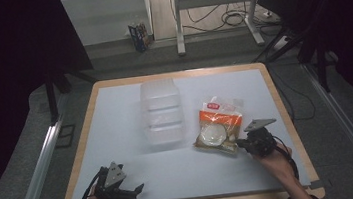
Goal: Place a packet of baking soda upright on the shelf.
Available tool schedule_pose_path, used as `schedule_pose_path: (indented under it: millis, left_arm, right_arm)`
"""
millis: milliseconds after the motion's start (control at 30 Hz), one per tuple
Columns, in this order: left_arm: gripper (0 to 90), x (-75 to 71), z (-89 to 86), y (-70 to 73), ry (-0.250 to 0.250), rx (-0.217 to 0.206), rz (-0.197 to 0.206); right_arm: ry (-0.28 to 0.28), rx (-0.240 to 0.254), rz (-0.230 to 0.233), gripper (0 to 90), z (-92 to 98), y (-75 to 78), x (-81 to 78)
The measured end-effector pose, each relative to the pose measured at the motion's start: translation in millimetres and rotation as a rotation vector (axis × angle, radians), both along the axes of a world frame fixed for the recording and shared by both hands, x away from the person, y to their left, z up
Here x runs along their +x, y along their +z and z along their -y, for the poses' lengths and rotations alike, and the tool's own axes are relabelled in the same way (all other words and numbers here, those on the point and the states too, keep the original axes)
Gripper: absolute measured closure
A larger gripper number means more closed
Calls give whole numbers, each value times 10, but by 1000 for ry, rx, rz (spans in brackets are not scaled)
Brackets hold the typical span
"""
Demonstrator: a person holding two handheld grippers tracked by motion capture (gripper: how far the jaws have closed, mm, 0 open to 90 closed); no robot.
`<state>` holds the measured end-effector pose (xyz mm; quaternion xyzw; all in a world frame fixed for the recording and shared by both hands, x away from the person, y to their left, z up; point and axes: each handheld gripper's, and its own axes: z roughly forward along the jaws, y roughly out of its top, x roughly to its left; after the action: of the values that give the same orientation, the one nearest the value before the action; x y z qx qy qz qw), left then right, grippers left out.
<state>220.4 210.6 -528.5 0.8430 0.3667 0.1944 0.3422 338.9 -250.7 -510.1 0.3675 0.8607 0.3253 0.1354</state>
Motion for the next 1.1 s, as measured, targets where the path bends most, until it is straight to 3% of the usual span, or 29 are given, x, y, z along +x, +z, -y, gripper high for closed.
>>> schedule_pose_path:
  millis: [133, 400, 1100]
  left_arm:
    - [44, -2, 8, -2, 2, 0, -1]
    - [44, -1, 12, -3, 1, 3, -2]
    - [44, 1, 19, -6, -1, 11, -4]
  right_arm:
    - [13, -26, -13, 884, -53, -52, 65]
    - [21, 11, -50, 886, -37, -64, 76]
    - [153, 8, -77, 885, -342, -78, -126]
